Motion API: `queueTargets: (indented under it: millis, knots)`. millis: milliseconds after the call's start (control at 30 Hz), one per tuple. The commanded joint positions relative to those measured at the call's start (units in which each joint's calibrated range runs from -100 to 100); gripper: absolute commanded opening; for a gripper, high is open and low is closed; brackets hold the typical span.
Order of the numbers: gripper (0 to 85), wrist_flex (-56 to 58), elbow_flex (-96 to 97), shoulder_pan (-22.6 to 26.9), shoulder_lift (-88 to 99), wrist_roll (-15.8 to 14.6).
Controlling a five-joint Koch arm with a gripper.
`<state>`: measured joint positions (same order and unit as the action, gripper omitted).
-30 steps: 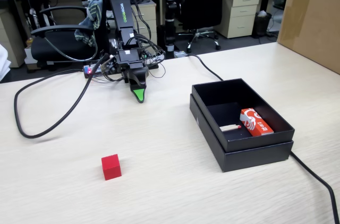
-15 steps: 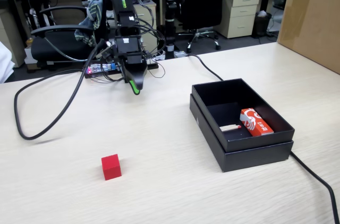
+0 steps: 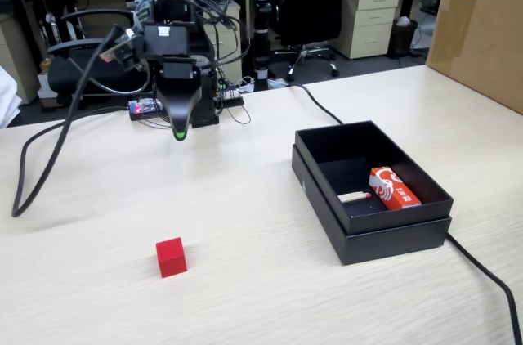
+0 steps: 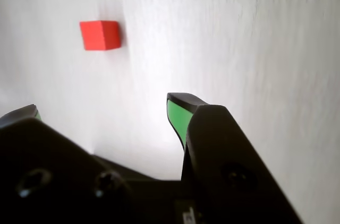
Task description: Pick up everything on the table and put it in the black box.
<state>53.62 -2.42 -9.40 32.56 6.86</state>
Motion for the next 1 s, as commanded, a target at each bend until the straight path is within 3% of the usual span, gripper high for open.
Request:
queueTargets:
  millis: [0, 433, 967]
  knots:
    - [47.1, 0.16, -10.82, -0.54, -8.06, 1.81]
    - [47.2, 0.07, -31.49, -1.17, -42.71, 3.13]
    - [47.1, 0.07, -42.73, -1.76, -60.04, 3.17]
